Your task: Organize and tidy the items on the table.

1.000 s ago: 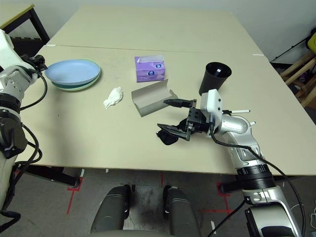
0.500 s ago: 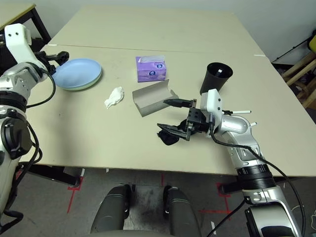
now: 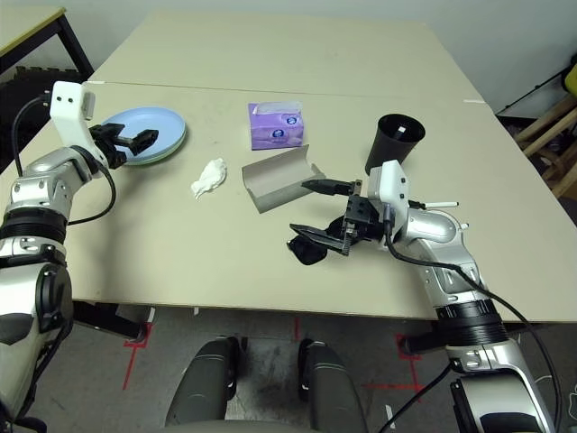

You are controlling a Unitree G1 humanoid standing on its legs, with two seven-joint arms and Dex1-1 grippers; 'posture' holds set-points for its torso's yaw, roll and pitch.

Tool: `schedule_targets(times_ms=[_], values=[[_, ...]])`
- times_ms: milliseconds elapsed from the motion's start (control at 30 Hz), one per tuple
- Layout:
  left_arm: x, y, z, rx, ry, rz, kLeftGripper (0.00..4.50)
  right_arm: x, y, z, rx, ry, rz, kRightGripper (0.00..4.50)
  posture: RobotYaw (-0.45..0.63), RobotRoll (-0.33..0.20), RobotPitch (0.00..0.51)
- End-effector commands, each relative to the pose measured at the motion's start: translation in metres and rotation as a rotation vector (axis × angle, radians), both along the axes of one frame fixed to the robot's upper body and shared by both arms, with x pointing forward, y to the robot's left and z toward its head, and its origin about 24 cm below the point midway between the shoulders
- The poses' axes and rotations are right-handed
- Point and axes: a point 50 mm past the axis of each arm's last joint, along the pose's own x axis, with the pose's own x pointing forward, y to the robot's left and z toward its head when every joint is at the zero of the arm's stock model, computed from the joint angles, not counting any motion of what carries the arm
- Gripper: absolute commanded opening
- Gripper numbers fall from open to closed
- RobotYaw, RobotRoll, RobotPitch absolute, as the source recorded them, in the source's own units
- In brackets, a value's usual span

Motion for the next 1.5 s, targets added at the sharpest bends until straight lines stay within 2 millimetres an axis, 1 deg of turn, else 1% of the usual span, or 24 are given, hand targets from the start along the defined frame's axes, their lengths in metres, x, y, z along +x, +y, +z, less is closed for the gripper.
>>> schedule_targets(times_ms=[33,233,333,433,500,600,800,1133,1267,1500], values=[[-0.007,-0.007,-0.004,-0.016,0.002,-0.119,4.47,-0.001,-0.003,-0.001,0.003,-0.003,-0.011,4.50,0.14,0.000,0.150],[-0.015,-0.001,-0.011,0.010,-0.007,-0.148,4.47,-0.002,-0.002,-0.001,0.007,-0.005,-0.014,4.50,0.13,0.000,0.152],[-0.018,0.000,-0.018,0.010,-0.010,-0.175,4.47,-0.003,-0.003,-0.002,0.007,-0.004,-0.016,4.50,0.13,0.000,0.152],[-0.019,-0.002,-0.028,-0.010,0.019,-0.218,4.47,-0.003,-0.003,-0.002,0.005,-0.005,-0.018,4.50,0.12,0.000,0.151],[-0.019,-0.005,-0.030,0.003,0.025,-0.265,4.47,-0.003,-0.004,-0.002,0.004,-0.006,-0.020,4.50,0.12,0.000,0.151],[-0.020,-0.008,-0.029,0.068,0.017,-0.327,4.47,-0.003,-0.008,-0.001,-0.002,-0.003,-0.036,4.50,0.12,0.000,0.152],[-0.018,-0.015,-0.025,0.149,0.009,-0.397,4.47,0.003,-0.019,0.000,0.032,0.025,-0.144,4.50,0.12,0.000,0.152],[-0.014,-0.025,-0.019,0.168,-0.010,-0.439,4.47,0.004,-0.030,-0.012,0.125,0.135,-0.311,4.50,0.12,0.000,0.156],[-0.013,-0.026,-0.019,0.184,0.008,-0.463,4.47,0.000,-0.031,-0.017,0.093,0.166,-0.330,4.50,0.11,0.000,0.159],[-0.009,-0.032,-0.018,0.238,0.013,-0.485,4.47,-0.001,-0.030,-0.014,0.066,0.149,-0.333,4.50,0.11,0.000,0.157]])
